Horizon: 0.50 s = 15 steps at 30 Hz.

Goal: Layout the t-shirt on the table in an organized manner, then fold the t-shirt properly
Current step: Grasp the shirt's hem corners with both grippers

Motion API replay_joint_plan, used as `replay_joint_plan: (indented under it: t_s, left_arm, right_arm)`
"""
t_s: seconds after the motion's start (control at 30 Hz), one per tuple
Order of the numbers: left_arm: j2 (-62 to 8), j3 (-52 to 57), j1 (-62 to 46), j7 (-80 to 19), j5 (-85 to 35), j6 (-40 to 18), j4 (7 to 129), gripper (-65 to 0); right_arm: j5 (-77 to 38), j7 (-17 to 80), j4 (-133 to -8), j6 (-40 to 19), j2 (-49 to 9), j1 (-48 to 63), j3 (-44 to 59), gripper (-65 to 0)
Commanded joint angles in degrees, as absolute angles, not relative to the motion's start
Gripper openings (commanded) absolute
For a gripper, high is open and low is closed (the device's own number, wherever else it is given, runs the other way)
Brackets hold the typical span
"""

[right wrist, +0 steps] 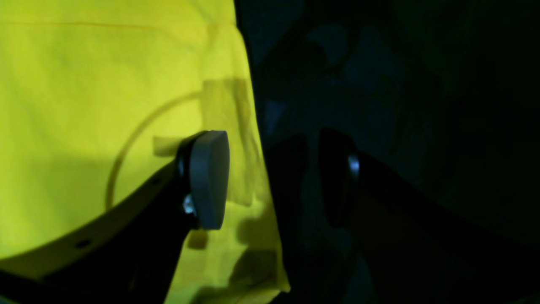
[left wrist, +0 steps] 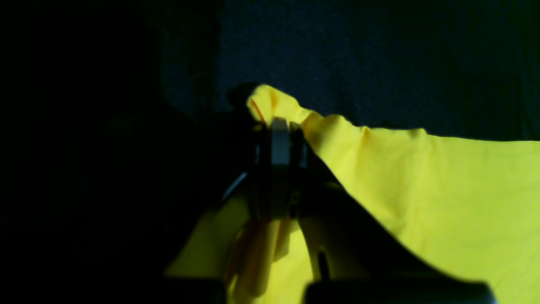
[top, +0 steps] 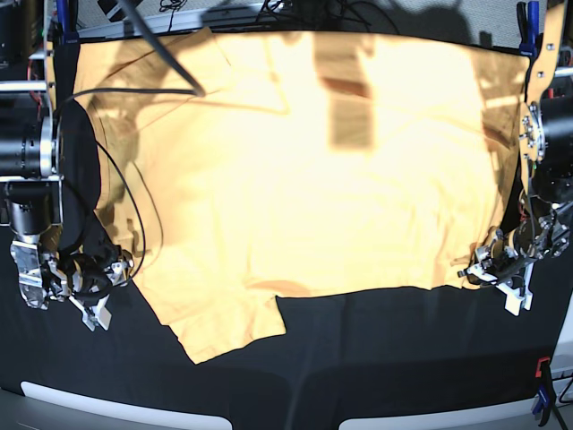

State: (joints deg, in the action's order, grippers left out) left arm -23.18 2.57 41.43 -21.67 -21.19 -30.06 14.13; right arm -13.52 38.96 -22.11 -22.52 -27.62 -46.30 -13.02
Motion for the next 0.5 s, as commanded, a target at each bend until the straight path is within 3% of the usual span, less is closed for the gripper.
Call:
replay_joint_plan:
  t_s: [0.0, 0.13, 0.3, 0.47]
  left_arm:
    - [-23.51, 2.52, 42.83, -22.22, -21.21, -30.22, 14.59, -65.0]
    - [-23.49, 2.52, 42.83, -22.20, -21.30, -30.22, 14.59, -65.0]
    - [-23.49, 2.52, 42.83, -22.04, -21.30, -30.22, 14.59, -65.0]
    - [-23.49, 2.52, 42.81, -22.04, -21.32, -30.22, 14.59, -65.0]
  right_arm:
    - [-15.16, 38.85, -22.72, -23.68, -28.32, -48.29, -12.82, -32.5]
    - [-21.52, 41.06, -22.72, -28.16, -28.05, -48.25, -12.82, -32.5]
    - [-21.34, 41.04, -22.72, -28.69, -27.42, -48.21, -12.82, -32.9]
    - [-20.91, 41.60, -22.72, -28.69, -27.16, -47.53, -12.82, -43.1]
